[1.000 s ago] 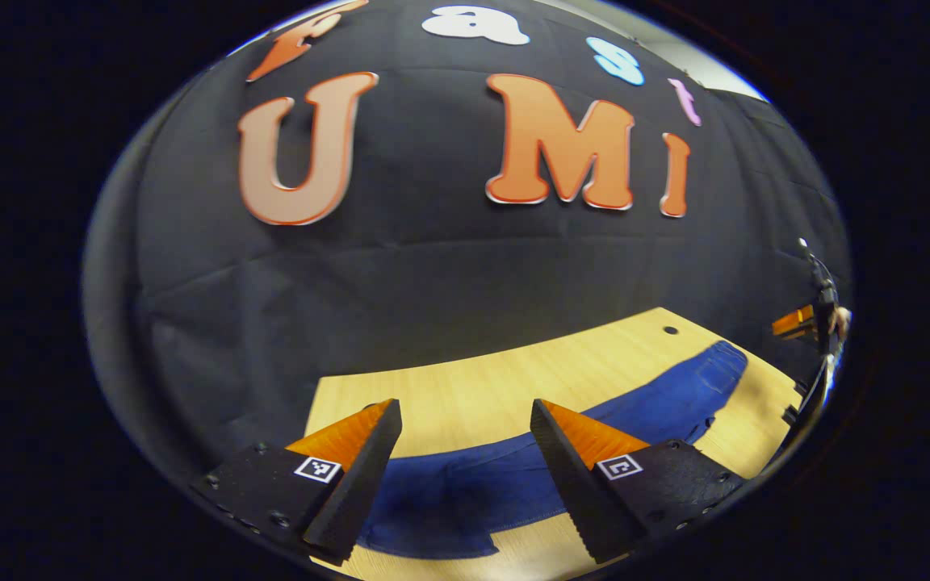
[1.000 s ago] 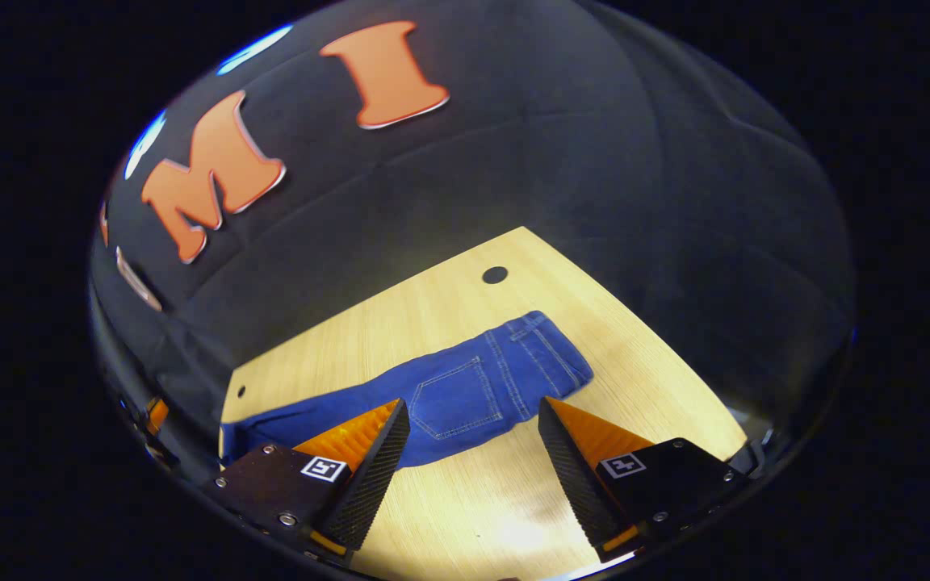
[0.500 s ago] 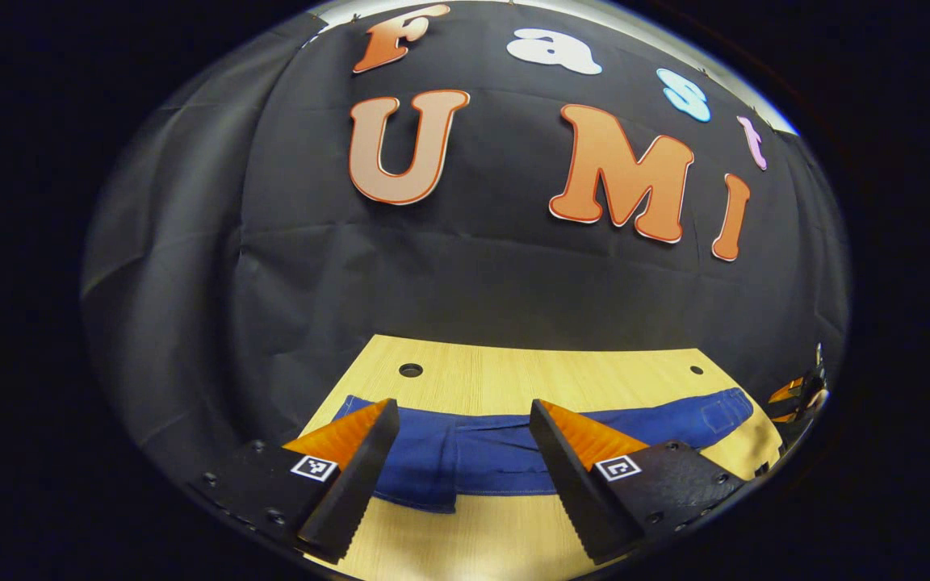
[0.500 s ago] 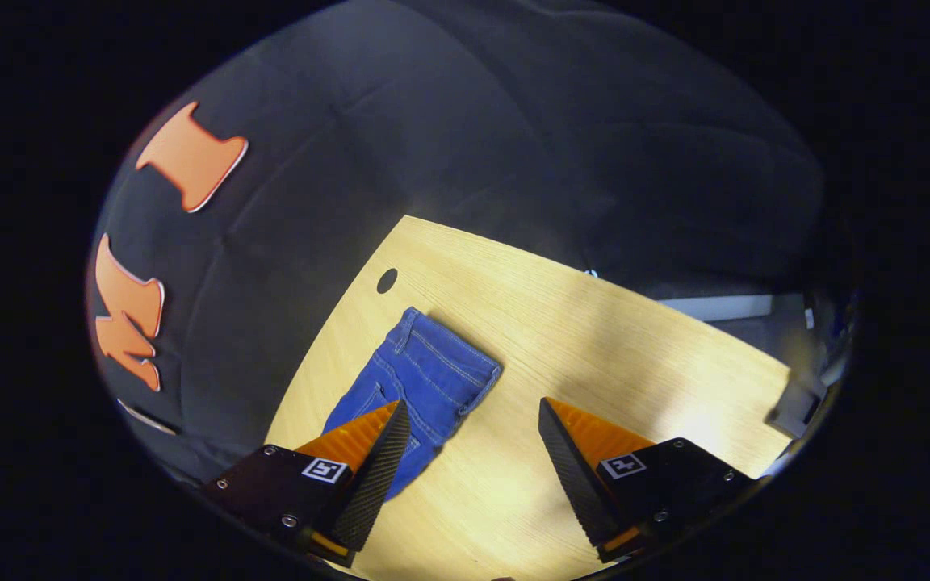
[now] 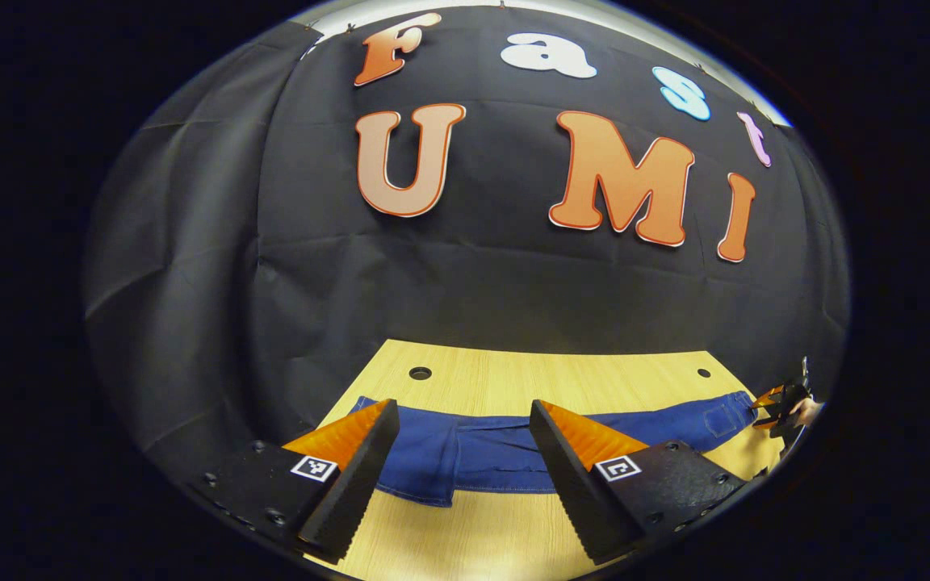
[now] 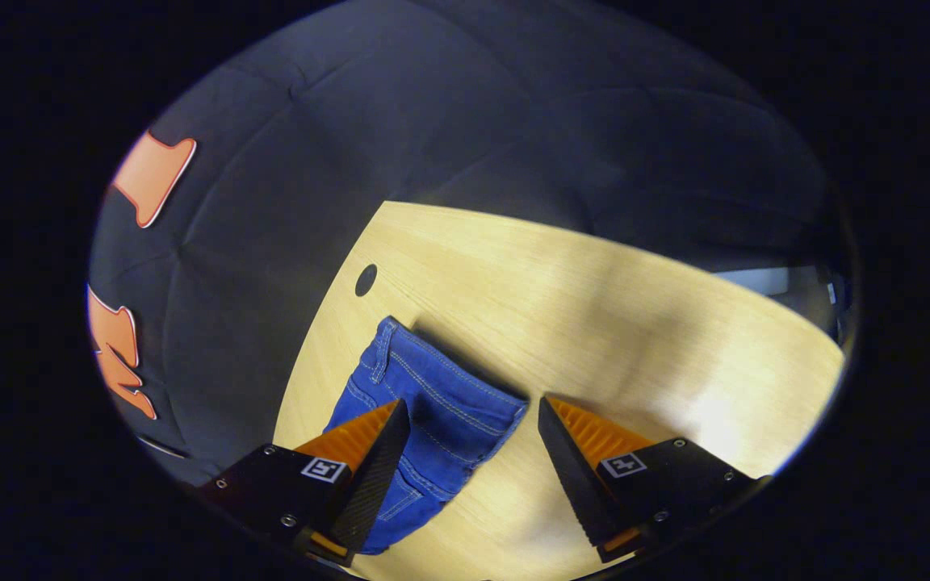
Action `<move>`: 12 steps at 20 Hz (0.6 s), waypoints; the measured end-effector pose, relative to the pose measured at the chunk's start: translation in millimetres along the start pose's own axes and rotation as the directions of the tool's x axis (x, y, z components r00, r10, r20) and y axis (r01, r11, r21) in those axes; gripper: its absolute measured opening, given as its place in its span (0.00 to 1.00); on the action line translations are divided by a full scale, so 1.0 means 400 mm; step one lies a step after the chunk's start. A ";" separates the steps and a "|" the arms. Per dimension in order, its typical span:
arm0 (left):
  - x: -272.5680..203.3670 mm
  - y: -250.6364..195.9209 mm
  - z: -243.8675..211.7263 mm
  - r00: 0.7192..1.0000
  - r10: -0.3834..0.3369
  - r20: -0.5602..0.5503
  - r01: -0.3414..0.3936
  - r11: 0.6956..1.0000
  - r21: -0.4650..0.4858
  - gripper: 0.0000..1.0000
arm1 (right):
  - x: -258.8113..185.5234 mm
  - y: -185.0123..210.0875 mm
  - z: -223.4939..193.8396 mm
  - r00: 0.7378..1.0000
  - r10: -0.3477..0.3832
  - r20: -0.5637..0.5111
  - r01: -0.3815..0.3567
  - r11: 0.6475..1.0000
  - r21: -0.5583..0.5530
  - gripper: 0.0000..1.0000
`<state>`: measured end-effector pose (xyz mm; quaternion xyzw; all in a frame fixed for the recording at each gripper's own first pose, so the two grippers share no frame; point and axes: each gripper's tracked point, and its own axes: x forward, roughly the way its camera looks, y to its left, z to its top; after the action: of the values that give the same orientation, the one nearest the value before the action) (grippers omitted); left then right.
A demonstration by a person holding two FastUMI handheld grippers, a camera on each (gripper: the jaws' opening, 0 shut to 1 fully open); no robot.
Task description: Grasp the waist and the cuffs of the jeans and fold them to make the two legs overlap; first hold the waist and fold one-third of the jeans toward the cuffs, then hold the cuffs and fold the remaining one-third in the same direction to finish folding.
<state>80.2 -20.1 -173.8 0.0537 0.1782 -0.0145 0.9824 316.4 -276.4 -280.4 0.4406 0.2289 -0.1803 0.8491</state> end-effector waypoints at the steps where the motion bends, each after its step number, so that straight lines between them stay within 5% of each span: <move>1: 0.005 0.008 0.002 1.000 0.012 0.002 -0.012 1.000 -0.023 1.00 | 0.017 0.005 0.008 1.000 -0.010 0.018 0.009 1.000 0.025 0.98; 2: 0.008 0.014 0.001 1.000 0.019 0.000 -0.019 0.999 -0.035 1.00 | 0.031 -0.006 0.011 0.998 -0.055 0.027 0.053 0.996 0.069 0.96; 3: 0.007 0.022 -0.001 1.000 0.027 -0.006 -0.027 0.999 -0.038 1.00 | 0.036 -0.008 0.012 0.996 -0.083 0.034 0.079 0.991 0.111 0.78; 5: 0.003 0.046 0.000 0.999 0.048 -0.014 -0.048 0.999 -0.021 1.00 | 0.057 -0.012 0.010 0.991 -0.128 0.049 0.120 0.983 0.140 0.57; 9: 0.004 0.103 -0.012 0.998 0.055 -0.032 -0.057 0.997 -0.043 1.00 | 0.033 0.014 0.008 0.991 -0.111 0.068 0.104 0.989 0.107 0.01; 12: 0.017 0.144 -0.002 0.999 0.047 -0.018 -0.048 0.997 -0.064 1.00 | -0.021 0.073 0.041 0.989 -0.069 0.130 0.060 0.996 0.073 0.00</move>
<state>89.1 37.3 -171.2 0.0264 0.1854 0.0151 0.9822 328.0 -273.1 -248.2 0.4491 0.1798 -0.2440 0.8405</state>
